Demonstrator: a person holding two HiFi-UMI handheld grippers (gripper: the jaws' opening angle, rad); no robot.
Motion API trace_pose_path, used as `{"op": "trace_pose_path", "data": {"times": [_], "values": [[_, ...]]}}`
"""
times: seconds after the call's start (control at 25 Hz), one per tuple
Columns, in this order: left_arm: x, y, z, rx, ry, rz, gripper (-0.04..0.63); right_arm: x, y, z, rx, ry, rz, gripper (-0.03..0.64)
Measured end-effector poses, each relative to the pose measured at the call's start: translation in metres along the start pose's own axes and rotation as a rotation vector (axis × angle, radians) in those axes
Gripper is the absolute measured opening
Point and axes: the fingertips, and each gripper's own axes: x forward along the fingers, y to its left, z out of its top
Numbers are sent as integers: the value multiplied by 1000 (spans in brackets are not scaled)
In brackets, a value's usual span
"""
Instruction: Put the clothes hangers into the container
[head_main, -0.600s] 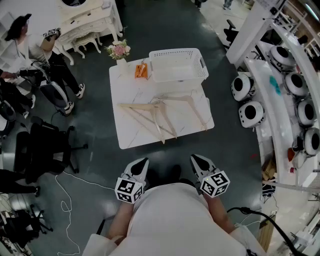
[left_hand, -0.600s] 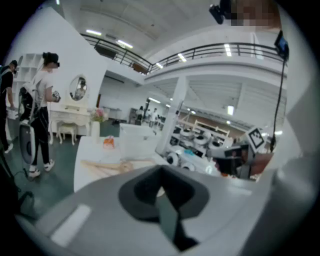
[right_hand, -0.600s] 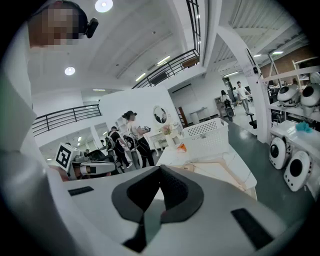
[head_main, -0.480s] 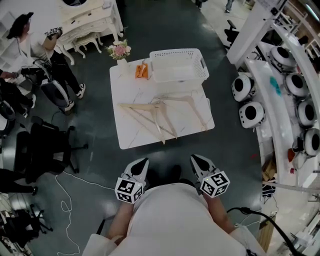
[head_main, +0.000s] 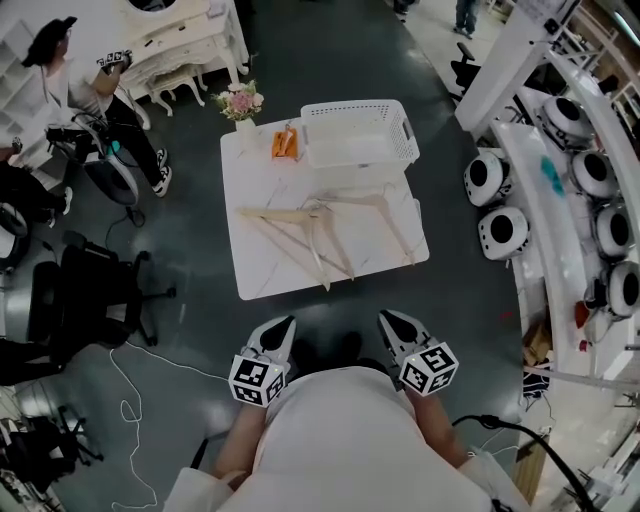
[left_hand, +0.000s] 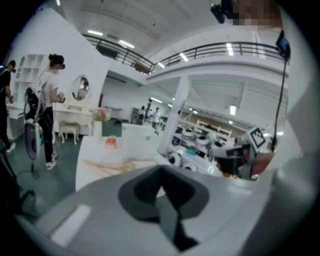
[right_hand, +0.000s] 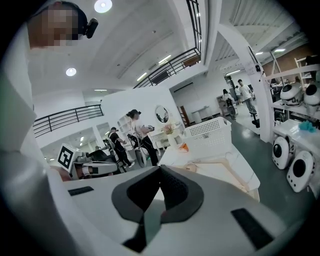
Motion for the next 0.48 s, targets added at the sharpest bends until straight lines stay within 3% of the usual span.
{"op": "trace_pose_path", "data": {"times": [0.28, 0.48], "values": [[8, -6, 0, -2, 5, -1, 2, -4, -6, -3, 4, 8, 4, 3], [19, -18, 11, -17, -50, -13, 2, -8, -19, -7, 22, 24, 56, 2]]}}
